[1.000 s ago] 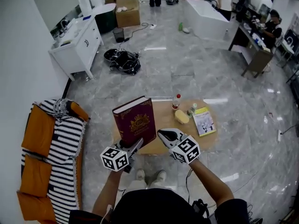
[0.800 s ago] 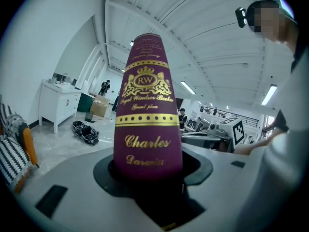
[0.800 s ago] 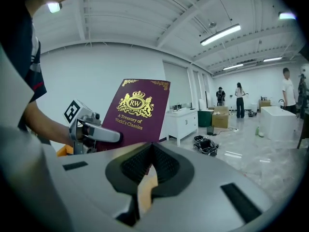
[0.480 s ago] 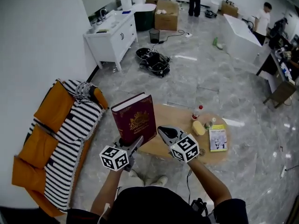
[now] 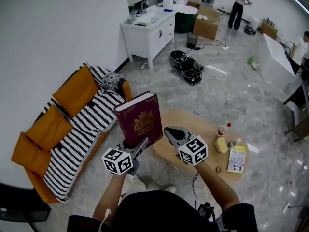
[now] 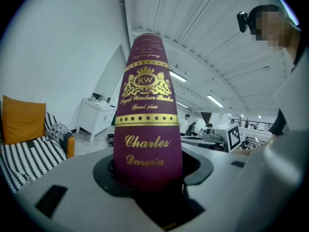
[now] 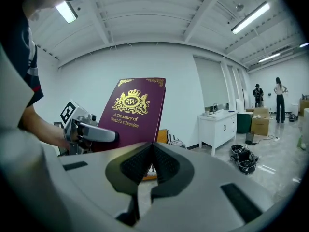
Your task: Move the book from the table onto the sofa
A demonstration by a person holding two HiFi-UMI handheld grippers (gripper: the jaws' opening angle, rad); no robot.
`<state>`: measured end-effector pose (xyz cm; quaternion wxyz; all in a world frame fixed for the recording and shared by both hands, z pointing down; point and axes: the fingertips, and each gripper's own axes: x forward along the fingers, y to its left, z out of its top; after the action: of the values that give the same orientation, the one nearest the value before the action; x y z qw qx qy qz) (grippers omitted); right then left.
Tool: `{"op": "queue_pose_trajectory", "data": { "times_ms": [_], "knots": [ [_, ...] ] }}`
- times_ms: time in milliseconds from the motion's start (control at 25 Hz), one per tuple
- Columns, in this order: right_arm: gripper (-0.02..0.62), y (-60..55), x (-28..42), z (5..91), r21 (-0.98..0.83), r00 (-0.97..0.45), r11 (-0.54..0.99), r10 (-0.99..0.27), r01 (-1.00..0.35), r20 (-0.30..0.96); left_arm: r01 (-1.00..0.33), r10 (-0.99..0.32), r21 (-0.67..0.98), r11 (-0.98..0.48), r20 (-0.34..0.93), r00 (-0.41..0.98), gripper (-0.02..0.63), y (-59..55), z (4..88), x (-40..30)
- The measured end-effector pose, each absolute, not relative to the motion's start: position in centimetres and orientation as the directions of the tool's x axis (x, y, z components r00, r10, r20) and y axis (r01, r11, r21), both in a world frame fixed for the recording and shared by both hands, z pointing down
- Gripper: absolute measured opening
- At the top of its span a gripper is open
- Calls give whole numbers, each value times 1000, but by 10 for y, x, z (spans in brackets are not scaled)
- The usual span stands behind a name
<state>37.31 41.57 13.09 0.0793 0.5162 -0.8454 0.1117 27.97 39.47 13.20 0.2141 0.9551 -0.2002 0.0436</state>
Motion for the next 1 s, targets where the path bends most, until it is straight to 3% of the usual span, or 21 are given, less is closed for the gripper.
{"op": "queue_pose_trajectory", "data": {
  "times_ms": [200,1000],
  "knots": [
    [17,394,355,133,-122,-498,483,-834,-867,237,-450,-415,365,-815,173,893,239,375,132,260],
    [17,208,148,135,-190,-616,586,-744,-788,259,-524,-537,469,-711,120,835,241,213,137,39]
  ]
}}
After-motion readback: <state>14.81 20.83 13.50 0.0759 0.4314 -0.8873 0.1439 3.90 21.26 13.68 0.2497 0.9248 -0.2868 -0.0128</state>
